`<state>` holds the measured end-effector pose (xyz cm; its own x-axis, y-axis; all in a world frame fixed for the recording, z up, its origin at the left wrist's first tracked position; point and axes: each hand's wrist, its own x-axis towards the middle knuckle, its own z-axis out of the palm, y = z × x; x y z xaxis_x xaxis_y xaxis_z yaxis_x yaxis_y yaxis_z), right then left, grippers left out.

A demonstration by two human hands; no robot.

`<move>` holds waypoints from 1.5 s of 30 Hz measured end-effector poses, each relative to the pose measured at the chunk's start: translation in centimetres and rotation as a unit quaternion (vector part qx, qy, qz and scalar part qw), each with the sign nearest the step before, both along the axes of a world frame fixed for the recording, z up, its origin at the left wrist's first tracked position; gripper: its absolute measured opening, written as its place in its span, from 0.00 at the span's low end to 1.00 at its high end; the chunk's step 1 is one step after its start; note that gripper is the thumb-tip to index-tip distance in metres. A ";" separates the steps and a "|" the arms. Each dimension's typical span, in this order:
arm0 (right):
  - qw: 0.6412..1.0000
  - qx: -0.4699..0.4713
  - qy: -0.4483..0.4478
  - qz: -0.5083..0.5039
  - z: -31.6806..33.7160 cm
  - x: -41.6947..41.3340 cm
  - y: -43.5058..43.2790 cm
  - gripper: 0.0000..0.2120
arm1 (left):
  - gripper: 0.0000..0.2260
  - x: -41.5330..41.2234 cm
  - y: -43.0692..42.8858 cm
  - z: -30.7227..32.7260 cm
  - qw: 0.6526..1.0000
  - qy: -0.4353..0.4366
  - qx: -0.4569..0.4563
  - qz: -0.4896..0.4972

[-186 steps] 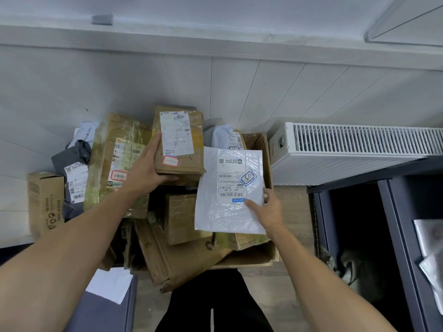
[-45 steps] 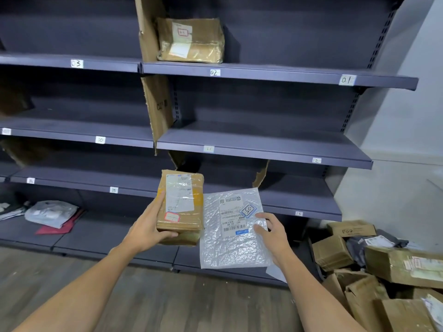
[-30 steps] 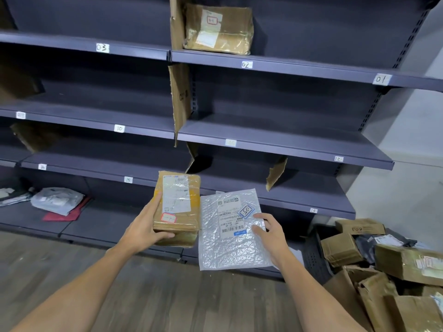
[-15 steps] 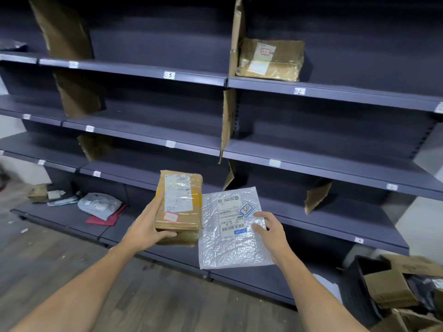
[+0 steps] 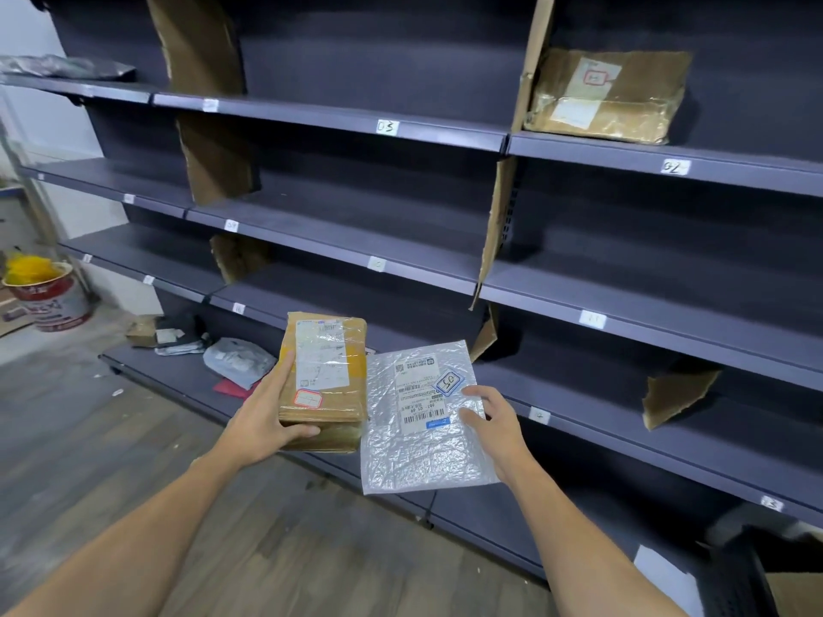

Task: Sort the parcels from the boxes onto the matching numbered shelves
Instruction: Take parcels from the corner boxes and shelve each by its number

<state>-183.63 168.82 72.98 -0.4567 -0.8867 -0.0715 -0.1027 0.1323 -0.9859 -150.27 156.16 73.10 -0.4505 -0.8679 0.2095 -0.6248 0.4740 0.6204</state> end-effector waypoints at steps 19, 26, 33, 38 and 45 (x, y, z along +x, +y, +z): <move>0.999 0.008 -0.015 0.037 -0.4 1.3 -21.9 0.11 | 0.56 2.2 -16.8 -0.1 0.997 0.001 0.033 0.071; 0.999 0.034 -0.006 0.042 -0.6 6.0 -27.2 0.11 | 0.58 7.1 -21.9 -1.4 0.995 0.004 0.050 0.088; 0.999 0.034 -0.006 0.038 -1.0 15.7 -33.7 0.12 | 0.55 16.0 -29.0 -0.7 0.997 0.009 0.040 0.066; 0.999 0.038 -0.008 0.028 -1.3 22.9 -37.7 0.12 | 0.57 23.6 -33.8 -0.8 0.997 -0.006 0.058 0.056; 0.999 0.031 -0.013 0.033 -0.8 30.8 -43.1 0.12 | 0.57 31.9 -38.7 -0.9 0.997 -0.005 0.053 0.053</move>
<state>-152.82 125.76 72.22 -0.3943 -0.9085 -0.1383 -0.0879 0.1871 -0.9784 -118.42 117.41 72.18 -0.3575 -0.9274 0.1098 -0.6741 0.3376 0.6569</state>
